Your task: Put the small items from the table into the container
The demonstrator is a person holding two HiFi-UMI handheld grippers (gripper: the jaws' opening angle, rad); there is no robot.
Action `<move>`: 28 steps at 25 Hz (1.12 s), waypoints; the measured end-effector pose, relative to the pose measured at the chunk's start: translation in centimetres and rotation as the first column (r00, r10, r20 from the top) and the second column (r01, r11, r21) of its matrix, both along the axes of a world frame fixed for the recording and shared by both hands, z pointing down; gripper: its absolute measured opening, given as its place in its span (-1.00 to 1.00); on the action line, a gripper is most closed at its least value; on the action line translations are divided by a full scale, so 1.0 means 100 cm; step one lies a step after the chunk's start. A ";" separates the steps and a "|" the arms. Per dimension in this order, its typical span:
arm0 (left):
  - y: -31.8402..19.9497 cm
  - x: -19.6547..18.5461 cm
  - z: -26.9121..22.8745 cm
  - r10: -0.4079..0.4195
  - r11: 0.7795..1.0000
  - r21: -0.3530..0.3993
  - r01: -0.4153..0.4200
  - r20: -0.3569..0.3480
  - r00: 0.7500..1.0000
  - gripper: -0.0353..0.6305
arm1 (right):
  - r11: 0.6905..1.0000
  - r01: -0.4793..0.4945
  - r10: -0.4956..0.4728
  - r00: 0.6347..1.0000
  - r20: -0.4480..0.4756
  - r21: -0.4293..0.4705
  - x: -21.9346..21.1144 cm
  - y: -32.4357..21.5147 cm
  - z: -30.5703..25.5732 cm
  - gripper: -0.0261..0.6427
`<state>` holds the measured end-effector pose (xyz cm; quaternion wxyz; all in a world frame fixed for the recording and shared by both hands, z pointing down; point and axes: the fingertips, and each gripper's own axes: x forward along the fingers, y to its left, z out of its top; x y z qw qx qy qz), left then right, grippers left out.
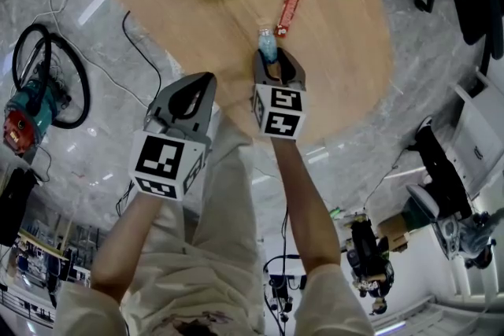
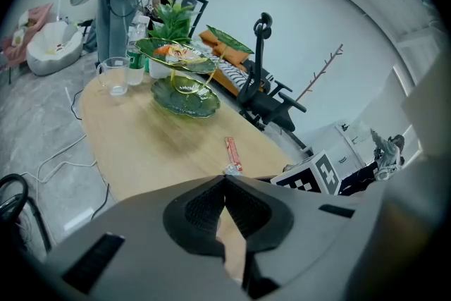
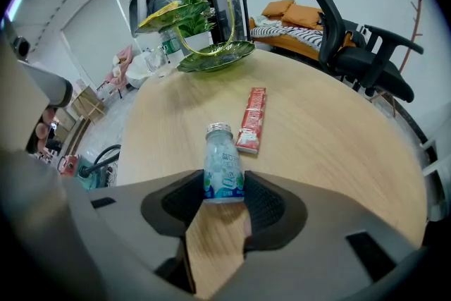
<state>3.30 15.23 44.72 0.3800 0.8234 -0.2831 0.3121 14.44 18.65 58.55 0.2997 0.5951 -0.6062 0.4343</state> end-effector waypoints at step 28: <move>-0.015 0.002 -0.042 0.015 0.999 0.051 -0.014 -0.019 1.000 -0.88 | 0.997 -0.032 0.026 0.997 0.076 0.069 -0.006 -0.011 -0.062 -0.40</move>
